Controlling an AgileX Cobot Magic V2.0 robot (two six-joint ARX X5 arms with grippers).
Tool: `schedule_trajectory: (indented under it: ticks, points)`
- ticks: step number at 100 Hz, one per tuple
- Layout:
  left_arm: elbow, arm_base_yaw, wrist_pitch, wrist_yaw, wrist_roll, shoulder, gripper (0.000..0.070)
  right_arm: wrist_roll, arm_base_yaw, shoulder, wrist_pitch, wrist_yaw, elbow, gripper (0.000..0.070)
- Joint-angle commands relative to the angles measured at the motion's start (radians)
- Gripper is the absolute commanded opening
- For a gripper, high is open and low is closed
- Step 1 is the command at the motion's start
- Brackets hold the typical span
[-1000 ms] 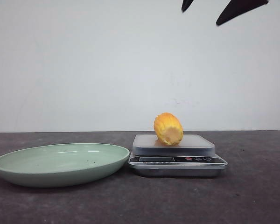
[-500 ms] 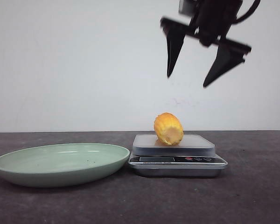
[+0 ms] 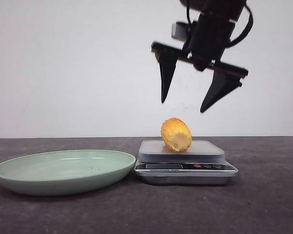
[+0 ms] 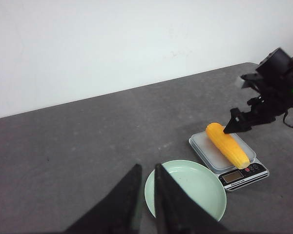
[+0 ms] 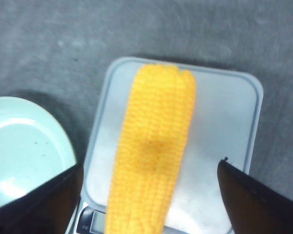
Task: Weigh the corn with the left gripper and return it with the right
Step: 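Lower the open right gripper over the corn on the scale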
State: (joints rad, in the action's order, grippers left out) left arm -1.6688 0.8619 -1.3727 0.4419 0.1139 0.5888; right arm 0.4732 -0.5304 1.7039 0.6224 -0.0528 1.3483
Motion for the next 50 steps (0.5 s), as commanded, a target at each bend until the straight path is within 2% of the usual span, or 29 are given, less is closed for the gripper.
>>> schedule_trajectory:
  ticks: [1, 24, 39, 50]
  points:
    - [-0.018, 0.01, 0.004, 0.003, -0.016, 0.009, 0.0, 0.026, -0.009, 0.035, -0.006, 0.001, 0.021, 0.0533]
    - [-0.018, 0.01, 0.001, 0.003, -0.014, 0.009, 0.0, 0.053, -0.01, 0.087, -0.012, -0.007, 0.021, 0.0533]
    - [-0.018, 0.01, -0.005, 0.002, 0.016, 0.009, 0.0, 0.062, -0.01, 0.102, -0.013, -0.01, 0.021, 0.053]
    - [-0.018, 0.01, -0.025, 0.002, 0.024, 0.009, 0.0, 0.071, -0.014, 0.109, -0.017, -0.01, 0.021, 0.0472]
